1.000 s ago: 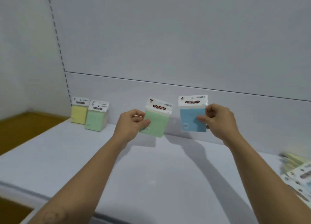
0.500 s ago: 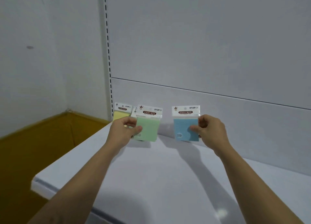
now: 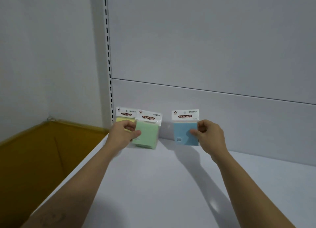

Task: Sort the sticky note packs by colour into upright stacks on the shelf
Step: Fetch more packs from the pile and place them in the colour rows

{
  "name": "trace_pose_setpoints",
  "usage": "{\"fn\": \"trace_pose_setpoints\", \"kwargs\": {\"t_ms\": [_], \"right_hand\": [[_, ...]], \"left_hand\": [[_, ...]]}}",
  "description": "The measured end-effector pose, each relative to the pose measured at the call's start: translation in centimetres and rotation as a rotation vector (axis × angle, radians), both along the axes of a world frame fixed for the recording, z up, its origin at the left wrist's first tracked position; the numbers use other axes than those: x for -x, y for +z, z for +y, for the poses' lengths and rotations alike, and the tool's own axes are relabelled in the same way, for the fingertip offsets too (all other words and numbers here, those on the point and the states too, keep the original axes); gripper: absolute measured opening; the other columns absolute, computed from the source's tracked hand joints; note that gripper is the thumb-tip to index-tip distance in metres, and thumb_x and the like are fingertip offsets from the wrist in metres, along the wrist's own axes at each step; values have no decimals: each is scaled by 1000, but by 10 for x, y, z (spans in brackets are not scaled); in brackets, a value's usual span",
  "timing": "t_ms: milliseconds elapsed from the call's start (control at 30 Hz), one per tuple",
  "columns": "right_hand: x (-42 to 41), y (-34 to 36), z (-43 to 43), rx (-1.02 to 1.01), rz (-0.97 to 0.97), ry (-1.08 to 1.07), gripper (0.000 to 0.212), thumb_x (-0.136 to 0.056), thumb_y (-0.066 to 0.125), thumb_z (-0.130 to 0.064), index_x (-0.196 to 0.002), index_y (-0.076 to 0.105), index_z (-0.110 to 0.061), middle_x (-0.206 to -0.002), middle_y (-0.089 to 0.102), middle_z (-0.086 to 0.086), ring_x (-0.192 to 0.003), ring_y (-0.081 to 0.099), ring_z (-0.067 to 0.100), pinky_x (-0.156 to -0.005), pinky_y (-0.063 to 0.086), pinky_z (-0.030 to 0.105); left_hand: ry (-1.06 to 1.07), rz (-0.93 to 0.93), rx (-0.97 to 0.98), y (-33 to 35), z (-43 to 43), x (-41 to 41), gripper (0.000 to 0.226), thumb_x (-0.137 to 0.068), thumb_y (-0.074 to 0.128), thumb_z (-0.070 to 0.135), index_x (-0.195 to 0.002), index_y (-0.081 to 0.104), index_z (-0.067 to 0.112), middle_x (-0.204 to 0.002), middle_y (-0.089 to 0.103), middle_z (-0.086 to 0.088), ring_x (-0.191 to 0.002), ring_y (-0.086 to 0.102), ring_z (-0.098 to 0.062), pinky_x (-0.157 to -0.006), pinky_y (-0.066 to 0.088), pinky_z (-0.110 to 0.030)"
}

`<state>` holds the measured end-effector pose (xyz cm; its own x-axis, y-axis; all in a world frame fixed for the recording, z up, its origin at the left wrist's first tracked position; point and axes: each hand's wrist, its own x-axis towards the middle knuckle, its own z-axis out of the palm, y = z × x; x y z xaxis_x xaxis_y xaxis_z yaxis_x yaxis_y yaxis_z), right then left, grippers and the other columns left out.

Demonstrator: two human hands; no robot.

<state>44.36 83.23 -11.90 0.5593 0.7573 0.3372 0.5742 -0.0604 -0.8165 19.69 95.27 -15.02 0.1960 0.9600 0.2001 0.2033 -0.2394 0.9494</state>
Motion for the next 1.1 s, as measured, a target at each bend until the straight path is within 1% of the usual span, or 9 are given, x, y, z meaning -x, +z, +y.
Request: {"fn": "trace_pose_setpoints", "kwargs": {"t_ms": [167, 300, 400, 467, 600, 700, 833, 967, 1100], "right_hand": [[7, -14, 4, -17, 55, -80, 8, -80, 71, -9, -85, 64, -10, -82, 66, 2, -75, 59, 19, -59, 42, 20], [12, -25, 8, -49, 87, -139, 7, -82, 68, -9, -86, 63, -10, -82, 64, 0, -76, 58, 18, -59, 41, 20], [18, -37, 10, -68, 78, -163, 8, -81, 69, -9, -87, 63, -11, -82, 65, 0, -77, 60, 19, -62, 42, 23], [21, -44, 10, -76, 62, -168, 9, -81, 69, -9, -88, 64, -11, -82, 66, 0, -77, 61, 18, -64, 42, 23], [23, -53, 6, -64, 39, -139, 10, -84, 67, -9, -90, 62, -15, -80, 63, -7, -71, 58, 7, -60, 39, 8], [20, -57, 3, -46, 15, -133, 12, -84, 67, -8, -89, 61, -17, -79, 62, -8, -71, 56, 2, -59, 38, 3], [16, -60, 0, 9, 2, -121, 11, -84, 67, -8, -89, 60, -16, -83, 65, -4, -76, 59, 12, -63, 38, 8], [15, -62, -1, 98, -31, -88, 19, -82, 68, -7, -96, 61, -18, -86, 66, -4, -83, 62, 17, -67, 41, 22], [15, -58, 3, 150, -32, -112, 22, -82, 69, -11, -101, 63, -21, -80, 64, -8, -81, 61, 18, -66, 41, 26]], "left_hand": [[-99, 52, 31, -8, 23, -5, 18, -73, 78, 1, -85, 66, 9, -79, 64, -7, -72, 62, -22, -50, 47, -19], [-43, 115, -31, -22, 25, -11, 19, -73, 80, 10, -88, 69, 11, -81, 65, -4, -75, 64, -22, -66, 52, -29], [20, 144, -104, -31, 18, -13, 18, -76, 78, 15, -90, 67, 14, -80, 64, 2, -73, 62, -14, -65, 48, -19], [34, 165, -137, -36, 16, -13, 18, -76, 78, 17, -90, 66, 15, -79, 65, 2, -72, 63, -14, -64, 48, -19], [65, 195, -182, -41, 20, -11, 20, -74, 80, 19, -88, 66, 14, -77, 65, 1, -71, 62, -16, -68, 52, -25], [76, 201, -203, -40, 21, -11, 20, -74, 80, 19, -87, 66, 13, -77, 65, 0, -71, 62, -17, -69, 52, -28], [89, 202, -216, -38, 18, -12, 19, -76, 78, 19, -88, 65, 15, -75, 63, 5, -69, 60, -15, -68, 51, -26], [120, 200, -205, -39, 17, -13, 19, -76, 78, 19, -88, 64, 14, -76, 62, 3, -70, 60, -16, -68, 50, -28], [126, 203, -193, -40, 18, -13, 19, -77, 77, 21, -88, 62, 16, -79, 63, 3, -73, 61, -14, -69, 50, -28]]}}
